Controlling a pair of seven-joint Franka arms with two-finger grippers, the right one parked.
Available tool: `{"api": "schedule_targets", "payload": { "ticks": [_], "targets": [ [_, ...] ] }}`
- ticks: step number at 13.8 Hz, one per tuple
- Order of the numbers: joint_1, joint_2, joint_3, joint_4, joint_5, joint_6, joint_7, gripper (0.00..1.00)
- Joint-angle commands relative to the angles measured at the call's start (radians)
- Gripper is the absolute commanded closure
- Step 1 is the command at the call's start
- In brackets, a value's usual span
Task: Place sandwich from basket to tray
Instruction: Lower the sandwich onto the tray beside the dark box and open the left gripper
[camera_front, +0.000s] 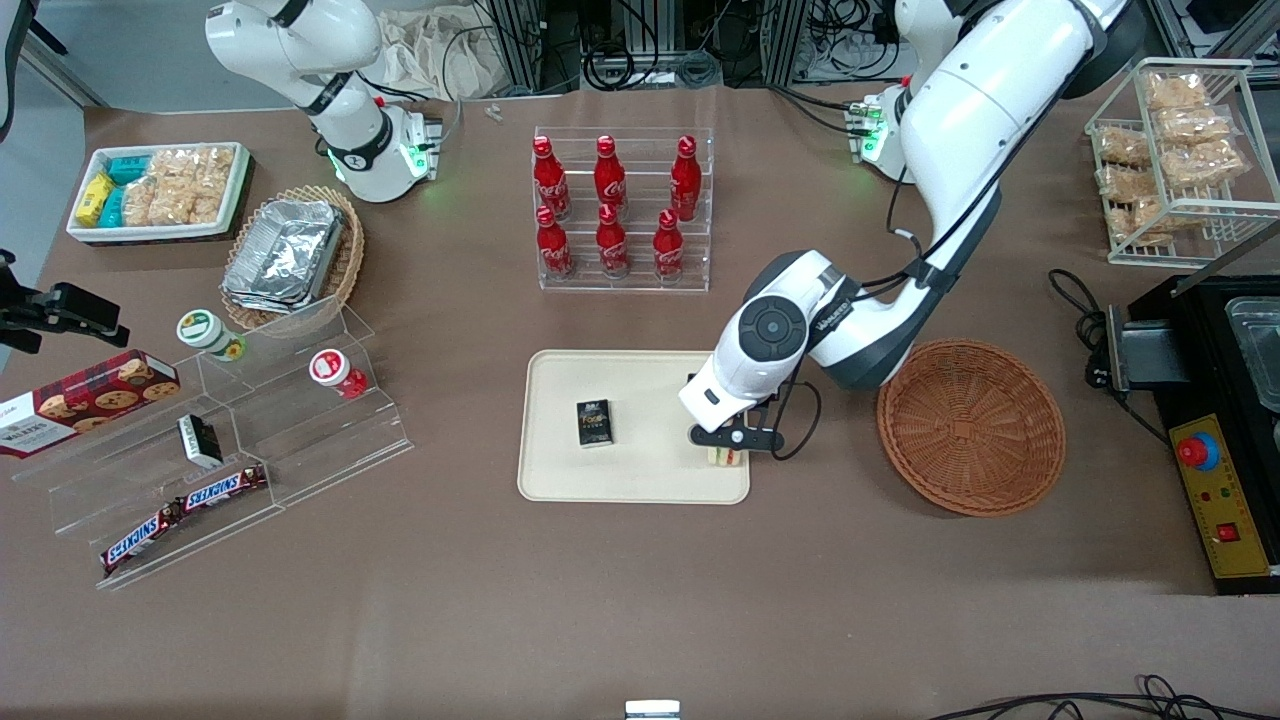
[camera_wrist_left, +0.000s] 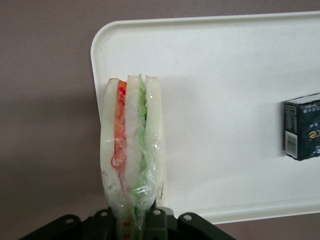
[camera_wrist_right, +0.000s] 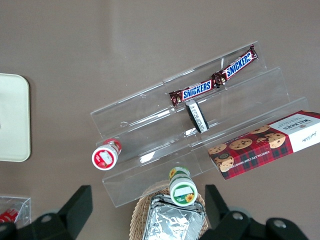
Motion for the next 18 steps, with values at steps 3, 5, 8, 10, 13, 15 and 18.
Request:
{"api": "schedule_targets", "payload": {
  "ticks": [3,5,8,10,13,15,18],
  "targets": [
    [-0.016,0.040,0.005,0.033,0.026,0.029,-0.022,0.74],
    [-0.016,0.043,0.007,0.033,0.026,0.032,-0.019,0.66],
    [-0.016,0.060,0.008,0.033,0.026,0.053,-0.022,0.56],
    [-0.016,0.060,0.008,0.032,0.026,0.053,-0.024,0.30],
    [-0.010,0.057,0.008,0.032,0.024,0.053,-0.025,0.01],
    [-0.012,0.047,0.008,0.032,0.027,0.052,-0.027,0.01],
    [0.002,-0.033,0.008,0.033,0.023,0.024,-0.025,0.01]
  ]
}}
